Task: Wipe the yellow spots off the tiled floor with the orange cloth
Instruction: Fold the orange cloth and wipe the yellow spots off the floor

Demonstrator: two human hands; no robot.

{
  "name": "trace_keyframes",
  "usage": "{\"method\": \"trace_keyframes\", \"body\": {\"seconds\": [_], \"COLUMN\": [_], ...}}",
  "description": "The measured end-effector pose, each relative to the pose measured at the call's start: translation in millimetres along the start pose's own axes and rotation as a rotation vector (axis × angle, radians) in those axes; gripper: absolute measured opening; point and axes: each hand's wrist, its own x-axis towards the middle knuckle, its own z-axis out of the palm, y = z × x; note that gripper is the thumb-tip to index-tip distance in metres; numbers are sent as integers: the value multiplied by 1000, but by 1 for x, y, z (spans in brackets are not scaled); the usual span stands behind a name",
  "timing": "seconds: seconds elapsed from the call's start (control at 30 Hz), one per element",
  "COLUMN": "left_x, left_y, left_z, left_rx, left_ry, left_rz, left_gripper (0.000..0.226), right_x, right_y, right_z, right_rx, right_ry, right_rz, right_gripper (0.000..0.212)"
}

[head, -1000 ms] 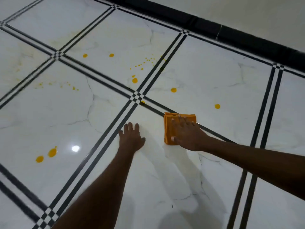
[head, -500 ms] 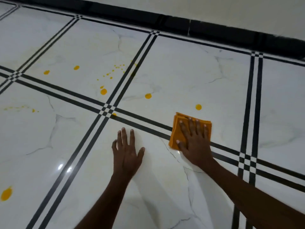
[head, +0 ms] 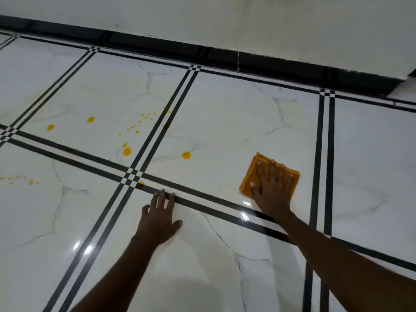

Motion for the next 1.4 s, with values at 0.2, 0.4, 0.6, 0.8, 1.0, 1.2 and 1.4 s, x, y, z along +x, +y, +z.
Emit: {"method": "trace_keyframes", "body": {"seconds": [0.2,0.4,0.6,0.8,1.0,1.2,1.4], "left_x": [22,18,42,30,5,-31,-45], "left_y": [-4,-5,5,-10,-33,-103,-146], "left_z": [36,32,28,28,42,51,60], "left_rx": [-102,-139,-127,-158,-219,-249,-313], "left_ry": [289,274,292,268,302,250,295], "left_rz": [-2,-13,-7,-62,-172,-373,-363], "left_gripper": [92,95,93,101,96,104,111], "right_x": [39,-37,88,-24,102,12,70], "right_y": [-114,-74,-79,-153,-132,-265,-209], "right_z": [23,28,5,34,18,52,38], "right_rx": [15,-45,-19,21,-52,-36,-121], "right_ry": [145,36,109,52,124,46,87], "right_rz": [-261,-392,-60,-500,-193,-657,-530], "right_gripper": [72,76,74,75,72,74,73]}}
